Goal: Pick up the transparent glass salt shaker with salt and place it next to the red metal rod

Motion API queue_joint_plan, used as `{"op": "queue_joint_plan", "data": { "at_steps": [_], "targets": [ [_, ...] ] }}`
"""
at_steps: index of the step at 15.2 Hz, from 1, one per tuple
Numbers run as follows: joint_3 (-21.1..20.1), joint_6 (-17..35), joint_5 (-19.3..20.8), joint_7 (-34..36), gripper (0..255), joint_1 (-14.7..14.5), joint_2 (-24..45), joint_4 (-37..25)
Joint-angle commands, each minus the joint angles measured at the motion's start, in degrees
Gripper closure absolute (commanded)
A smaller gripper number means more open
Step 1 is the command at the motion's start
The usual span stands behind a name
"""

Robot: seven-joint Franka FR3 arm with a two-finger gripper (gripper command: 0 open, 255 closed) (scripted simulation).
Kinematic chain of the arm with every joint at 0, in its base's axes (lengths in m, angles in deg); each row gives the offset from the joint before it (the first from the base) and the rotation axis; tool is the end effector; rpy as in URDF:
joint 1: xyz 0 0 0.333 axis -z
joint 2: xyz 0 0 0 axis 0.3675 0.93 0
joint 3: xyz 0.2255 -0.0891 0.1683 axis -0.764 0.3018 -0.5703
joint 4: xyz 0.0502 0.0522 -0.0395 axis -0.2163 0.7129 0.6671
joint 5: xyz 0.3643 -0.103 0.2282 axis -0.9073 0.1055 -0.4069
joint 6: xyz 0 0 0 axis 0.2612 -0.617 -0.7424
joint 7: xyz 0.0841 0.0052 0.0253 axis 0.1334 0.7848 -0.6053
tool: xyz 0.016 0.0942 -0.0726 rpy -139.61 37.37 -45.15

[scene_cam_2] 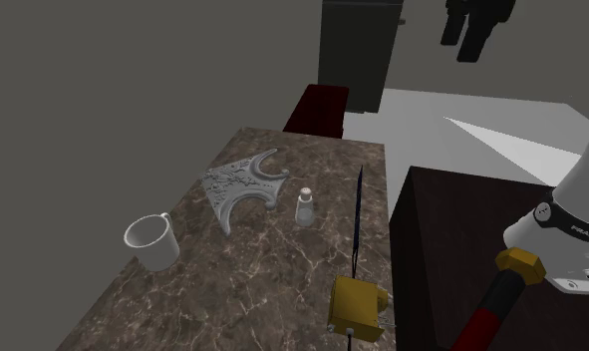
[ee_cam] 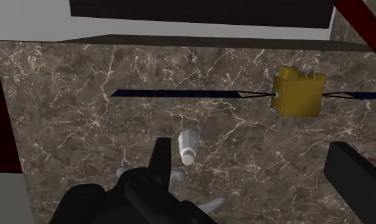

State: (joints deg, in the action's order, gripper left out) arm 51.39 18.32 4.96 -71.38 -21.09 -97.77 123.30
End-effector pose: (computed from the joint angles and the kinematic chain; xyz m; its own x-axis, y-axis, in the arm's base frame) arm 0.3874 0.0222 0.5083 0.9992 0.0330 -0.0230 0.0328 -0.9994 -0.0088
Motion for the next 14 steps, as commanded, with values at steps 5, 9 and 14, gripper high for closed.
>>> {"op": "queue_joint_plan", "data": {
  "at_steps": [5, 9, 14],
  "targets": [
    [1.21, 10.24, -0.16, -1.77, 0, 0.24, 1.99, 6.29],
    [2.46, 21.10, -0.57, -3.74, 0, 0.40, 6.08, 11.13],
    [4.20, 35.38, -1.81, -6.78, 0, 0.19, 14.33, 14.82]
  ]
}}
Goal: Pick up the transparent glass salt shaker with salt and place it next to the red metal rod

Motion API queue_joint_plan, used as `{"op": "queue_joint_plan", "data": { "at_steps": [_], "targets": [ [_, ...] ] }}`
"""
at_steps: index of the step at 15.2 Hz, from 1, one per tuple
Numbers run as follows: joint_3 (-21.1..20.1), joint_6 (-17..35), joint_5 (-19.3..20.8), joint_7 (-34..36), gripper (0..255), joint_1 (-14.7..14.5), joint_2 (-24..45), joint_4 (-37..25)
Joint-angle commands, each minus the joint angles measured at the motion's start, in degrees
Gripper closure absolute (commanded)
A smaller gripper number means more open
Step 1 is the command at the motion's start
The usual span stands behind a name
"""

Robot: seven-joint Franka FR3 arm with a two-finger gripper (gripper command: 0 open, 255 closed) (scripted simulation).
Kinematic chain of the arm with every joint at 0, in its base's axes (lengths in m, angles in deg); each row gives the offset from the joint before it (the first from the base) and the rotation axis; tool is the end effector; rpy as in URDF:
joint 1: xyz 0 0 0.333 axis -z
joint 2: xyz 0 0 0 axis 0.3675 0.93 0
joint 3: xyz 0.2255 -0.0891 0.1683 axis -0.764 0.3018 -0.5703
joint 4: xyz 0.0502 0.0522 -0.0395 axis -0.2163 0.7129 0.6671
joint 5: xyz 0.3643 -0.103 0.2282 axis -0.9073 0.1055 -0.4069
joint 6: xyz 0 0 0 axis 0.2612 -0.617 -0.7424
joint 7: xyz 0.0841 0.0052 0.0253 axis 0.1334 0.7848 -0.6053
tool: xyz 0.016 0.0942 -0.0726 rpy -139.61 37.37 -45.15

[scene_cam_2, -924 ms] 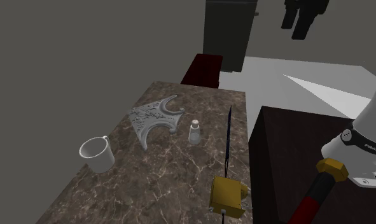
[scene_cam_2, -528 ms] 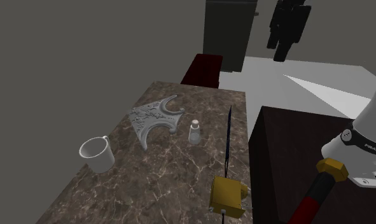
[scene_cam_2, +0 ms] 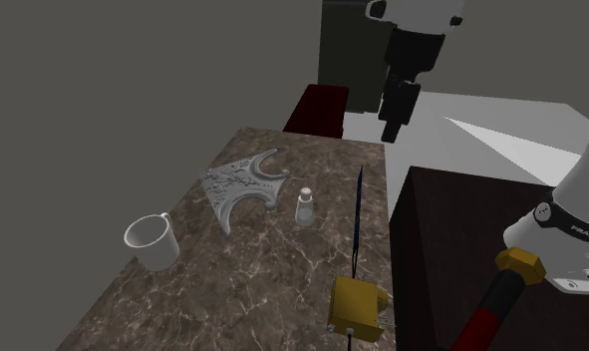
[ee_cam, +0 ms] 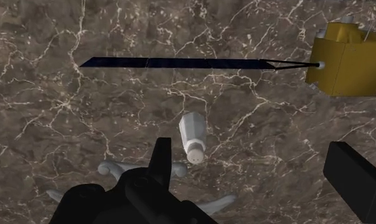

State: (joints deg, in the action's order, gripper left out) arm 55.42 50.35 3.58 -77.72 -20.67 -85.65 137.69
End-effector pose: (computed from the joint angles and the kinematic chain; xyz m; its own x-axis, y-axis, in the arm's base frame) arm 0.4240 -0.0111 0.3410 0.9958 0.0449 0.0795 0.0495 -0.9972 -0.0565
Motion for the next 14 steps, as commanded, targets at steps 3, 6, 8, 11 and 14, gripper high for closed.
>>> {"op": "queue_joint_plan", "data": {
  "at_steps": [3, 6, 8, 11, 14],
  "targets": [
    [1.46, 12.00, -1.99, -2.86, 0, -0.88, 8.70, 1.22],
    [2.99, 20.32, -4.87, -6.28, 0, -2.13, 16.08, 0.87],
    [4.13, 25.47, -8.12, -9.56, 0, -3.40, 21.36, -0.03],
    [5.26, 32.12, -16.41, -17.09, 0, -5.42, 29.59, -2.52],
    [3.51, 36.98, -28.60, -27.84, 0, -5.20, 37.94, -6.58]
  ]
}}
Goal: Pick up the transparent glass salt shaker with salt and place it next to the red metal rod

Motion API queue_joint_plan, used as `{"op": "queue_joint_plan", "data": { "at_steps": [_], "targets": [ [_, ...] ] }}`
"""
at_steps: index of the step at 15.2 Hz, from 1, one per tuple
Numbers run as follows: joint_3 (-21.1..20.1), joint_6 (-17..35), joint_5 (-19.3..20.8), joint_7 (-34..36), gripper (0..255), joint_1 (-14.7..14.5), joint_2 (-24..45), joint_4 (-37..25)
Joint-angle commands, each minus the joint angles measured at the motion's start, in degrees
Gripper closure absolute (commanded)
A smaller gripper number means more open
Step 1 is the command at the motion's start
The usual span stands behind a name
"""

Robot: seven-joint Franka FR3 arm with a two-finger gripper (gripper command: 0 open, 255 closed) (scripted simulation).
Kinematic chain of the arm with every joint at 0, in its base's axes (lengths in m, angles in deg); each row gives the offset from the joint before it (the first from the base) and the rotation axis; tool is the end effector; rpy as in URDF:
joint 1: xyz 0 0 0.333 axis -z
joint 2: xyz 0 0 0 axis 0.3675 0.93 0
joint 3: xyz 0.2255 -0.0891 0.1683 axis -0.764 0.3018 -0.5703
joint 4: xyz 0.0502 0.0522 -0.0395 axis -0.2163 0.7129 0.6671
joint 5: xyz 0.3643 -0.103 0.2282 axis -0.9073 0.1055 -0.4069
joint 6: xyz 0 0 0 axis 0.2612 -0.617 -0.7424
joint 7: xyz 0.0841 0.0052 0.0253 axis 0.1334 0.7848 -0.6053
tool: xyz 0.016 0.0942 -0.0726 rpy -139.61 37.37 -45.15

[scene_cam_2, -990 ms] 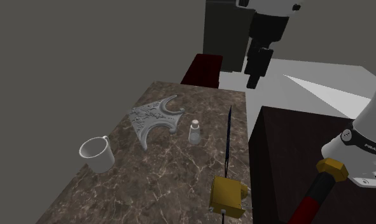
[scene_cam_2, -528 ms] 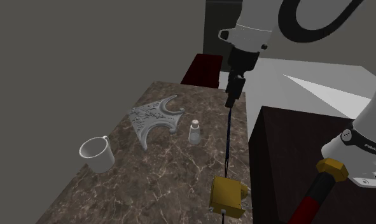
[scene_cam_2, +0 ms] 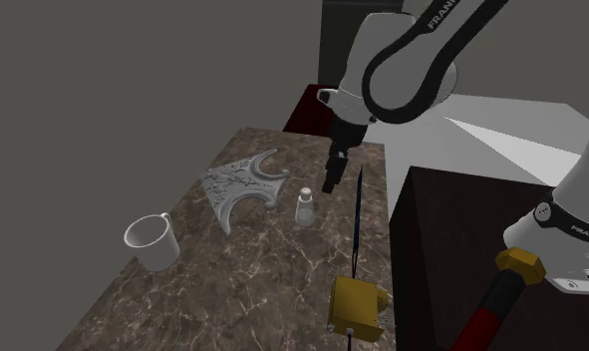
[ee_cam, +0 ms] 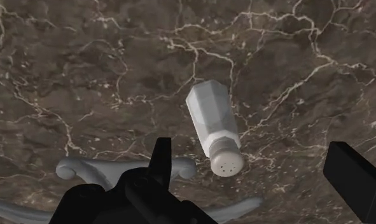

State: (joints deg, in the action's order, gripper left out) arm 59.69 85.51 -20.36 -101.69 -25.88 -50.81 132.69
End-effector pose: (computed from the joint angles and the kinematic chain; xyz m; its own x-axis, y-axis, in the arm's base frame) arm 0.4708 -0.0333 0.1611 0.9772 0.0531 0.2056 0.0766 -0.9911 -0.1084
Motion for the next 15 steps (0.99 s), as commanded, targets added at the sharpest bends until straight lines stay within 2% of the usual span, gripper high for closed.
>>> {"op": "queue_joint_plan", "data": {
  "at_steps": [1, 3, 10, 15],
  "targets": [
    [-2.18, 3.11, -8.74, -7.60, 0, 0.96, 5.84, -3.25],
    [-5.96, 5.46, -15.61, -14.25, 0, 4.05, 11.08, -6.79],
    [-10.97, 9.33, -20.95, -19.30, 0, 7.55, 18.08, -10.46],
    [-11.37, 9.65, -21.28, -19.66, 0, 7.86, 18.66, -10.78]
  ]
}}
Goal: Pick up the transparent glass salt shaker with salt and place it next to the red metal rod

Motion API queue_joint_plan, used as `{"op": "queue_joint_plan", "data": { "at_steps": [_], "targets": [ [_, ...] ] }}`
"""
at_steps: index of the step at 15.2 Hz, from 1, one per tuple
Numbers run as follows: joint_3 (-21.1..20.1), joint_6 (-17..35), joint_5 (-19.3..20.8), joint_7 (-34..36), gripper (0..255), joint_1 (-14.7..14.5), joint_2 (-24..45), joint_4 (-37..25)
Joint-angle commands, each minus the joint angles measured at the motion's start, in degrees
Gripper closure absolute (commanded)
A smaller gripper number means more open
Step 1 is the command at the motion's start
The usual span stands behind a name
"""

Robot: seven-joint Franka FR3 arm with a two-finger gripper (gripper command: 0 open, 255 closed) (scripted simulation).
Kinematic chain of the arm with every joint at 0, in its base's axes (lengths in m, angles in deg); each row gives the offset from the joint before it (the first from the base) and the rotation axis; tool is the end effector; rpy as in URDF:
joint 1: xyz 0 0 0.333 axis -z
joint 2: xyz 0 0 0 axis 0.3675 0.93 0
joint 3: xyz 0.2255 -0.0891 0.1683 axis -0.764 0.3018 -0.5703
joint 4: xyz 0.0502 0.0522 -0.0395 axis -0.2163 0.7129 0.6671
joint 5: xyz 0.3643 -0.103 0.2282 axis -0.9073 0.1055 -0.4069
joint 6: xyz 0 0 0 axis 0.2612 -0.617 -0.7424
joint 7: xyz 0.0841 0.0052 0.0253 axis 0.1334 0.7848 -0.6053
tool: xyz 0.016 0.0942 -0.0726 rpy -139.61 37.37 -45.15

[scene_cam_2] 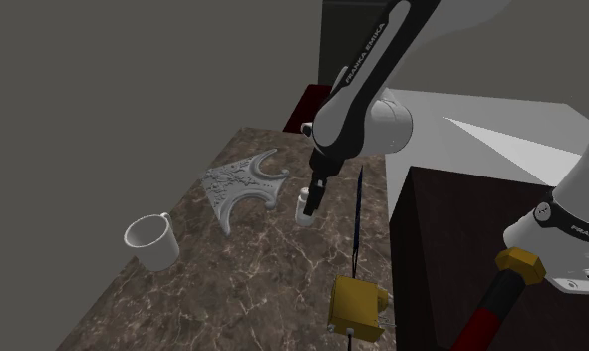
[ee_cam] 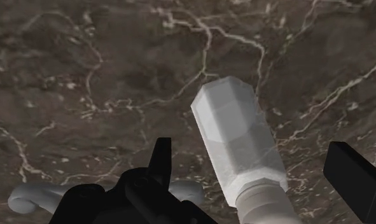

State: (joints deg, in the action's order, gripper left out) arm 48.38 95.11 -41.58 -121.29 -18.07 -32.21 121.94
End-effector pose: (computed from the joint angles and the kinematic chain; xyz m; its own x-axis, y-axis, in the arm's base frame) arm 0.4930 -0.0279 0.0763 0.9690 0.0518 0.2415 0.0831 -0.9891 -0.1213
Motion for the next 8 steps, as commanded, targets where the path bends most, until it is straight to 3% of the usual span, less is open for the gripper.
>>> {"op": "queue_joint_plan", "data": {
  "at_steps": [1, 4, 5, 8],
  "targets": [
    [-0.06, 0.05, -0.06, -0.06, 0, 0.04, 0.06, -0.03],
    [-0.04, 0.04, -0.04, -0.04, 0, 0.03, 0.05, -0.02],
    [-0.04, 0.04, -0.04, -0.04, 255, 0.03, 0.05, -0.02],
    [-0.03, 0.03, -0.03, -0.03, 255, 0.03, 0.05, -0.03]
  ]
}}
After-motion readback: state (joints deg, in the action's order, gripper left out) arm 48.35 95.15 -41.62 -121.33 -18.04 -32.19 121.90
